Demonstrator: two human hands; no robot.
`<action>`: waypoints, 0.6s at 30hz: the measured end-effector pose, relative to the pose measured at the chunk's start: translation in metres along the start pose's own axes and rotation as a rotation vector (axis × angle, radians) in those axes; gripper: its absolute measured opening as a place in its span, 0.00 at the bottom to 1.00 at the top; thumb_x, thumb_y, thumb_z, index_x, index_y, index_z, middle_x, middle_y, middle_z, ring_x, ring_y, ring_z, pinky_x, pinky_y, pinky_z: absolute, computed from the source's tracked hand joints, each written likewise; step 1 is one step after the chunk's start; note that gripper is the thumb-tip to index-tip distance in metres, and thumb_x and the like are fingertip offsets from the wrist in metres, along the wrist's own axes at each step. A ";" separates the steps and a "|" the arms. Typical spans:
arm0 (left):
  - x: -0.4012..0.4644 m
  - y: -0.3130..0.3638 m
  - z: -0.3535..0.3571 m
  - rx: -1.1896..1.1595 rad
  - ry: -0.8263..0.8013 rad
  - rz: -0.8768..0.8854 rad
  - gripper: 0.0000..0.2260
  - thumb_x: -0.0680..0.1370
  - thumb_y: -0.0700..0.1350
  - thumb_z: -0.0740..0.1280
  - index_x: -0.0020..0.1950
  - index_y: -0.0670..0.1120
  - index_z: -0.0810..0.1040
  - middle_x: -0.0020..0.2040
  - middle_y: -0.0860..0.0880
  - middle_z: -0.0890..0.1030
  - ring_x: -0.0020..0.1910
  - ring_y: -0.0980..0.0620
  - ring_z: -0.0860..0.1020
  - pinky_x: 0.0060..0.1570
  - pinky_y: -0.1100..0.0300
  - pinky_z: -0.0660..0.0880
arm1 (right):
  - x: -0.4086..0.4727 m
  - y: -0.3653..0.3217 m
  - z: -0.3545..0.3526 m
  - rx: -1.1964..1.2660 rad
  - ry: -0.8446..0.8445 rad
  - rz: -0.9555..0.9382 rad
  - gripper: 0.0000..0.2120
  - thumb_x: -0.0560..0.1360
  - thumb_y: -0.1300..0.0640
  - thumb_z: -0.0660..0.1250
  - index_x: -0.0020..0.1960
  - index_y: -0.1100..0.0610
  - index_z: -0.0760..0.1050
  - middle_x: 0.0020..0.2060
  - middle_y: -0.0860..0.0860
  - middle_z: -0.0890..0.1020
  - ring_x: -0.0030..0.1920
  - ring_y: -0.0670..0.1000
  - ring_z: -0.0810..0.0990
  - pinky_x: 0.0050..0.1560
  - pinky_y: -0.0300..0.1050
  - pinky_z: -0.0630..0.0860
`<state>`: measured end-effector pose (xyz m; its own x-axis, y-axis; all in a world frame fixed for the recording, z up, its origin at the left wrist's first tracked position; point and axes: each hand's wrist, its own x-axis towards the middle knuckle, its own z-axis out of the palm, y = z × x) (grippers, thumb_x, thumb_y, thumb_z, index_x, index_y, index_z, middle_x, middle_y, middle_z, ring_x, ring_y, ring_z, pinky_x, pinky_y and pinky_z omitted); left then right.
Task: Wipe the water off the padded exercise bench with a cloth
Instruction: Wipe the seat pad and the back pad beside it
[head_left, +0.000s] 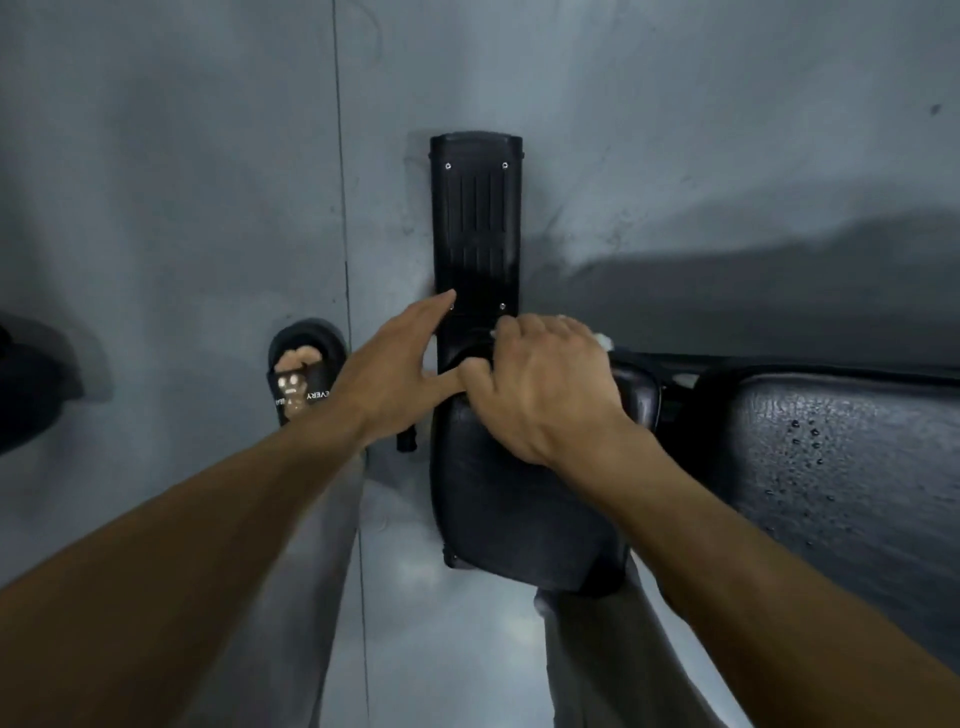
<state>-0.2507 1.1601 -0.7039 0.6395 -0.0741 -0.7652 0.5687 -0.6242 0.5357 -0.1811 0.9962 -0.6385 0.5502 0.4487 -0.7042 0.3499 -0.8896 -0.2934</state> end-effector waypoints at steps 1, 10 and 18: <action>-0.001 0.000 0.001 -0.010 0.012 -0.002 0.53 0.66 0.81 0.59 0.83 0.52 0.57 0.80 0.54 0.64 0.78 0.55 0.64 0.77 0.51 0.64 | 0.000 0.006 -0.001 0.033 0.017 -0.004 0.22 0.83 0.47 0.48 0.59 0.57 0.76 0.54 0.55 0.81 0.55 0.58 0.78 0.56 0.53 0.73; -0.035 0.010 0.038 -0.333 0.157 -0.219 0.43 0.72 0.71 0.66 0.82 0.52 0.60 0.78 0.53 0.68 0.75 0.54 0.68 0.74 0.55 0.66 | -0.005 0.000 -0.008 0.165 -0.017 0.306 0.14 0.84 0.55 0.54 0.50 0.60 0.76 0.51 0.61 0.80 0.53 0.64 0.78 0.60 0.58 0.71; -0.072 -0.012 0.050 -0.332 0.089 -0.198 0.32 0.80 0.55 0.70 0.81 0.50 0.64 0.75 0.53 0.70 0.72 0.55 0.70 0.67 0.66 0.65 | 0.014 0.004 0.003 0.065 -0.077 0.221 0.23 0.81 0.45 0.46 0.56 0.53 0.76 0.57 0.55 0.81 0.56 0.60 0.79 0.55 0.53 0.75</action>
<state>-0.3301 1.1342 -0.6731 0.5351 0.0996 -0.8389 0.8123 -0.3333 0.4786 -0.1740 0.9987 -0.6512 0.5477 0.2366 -0.8025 0.1762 -0.9703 -0.1658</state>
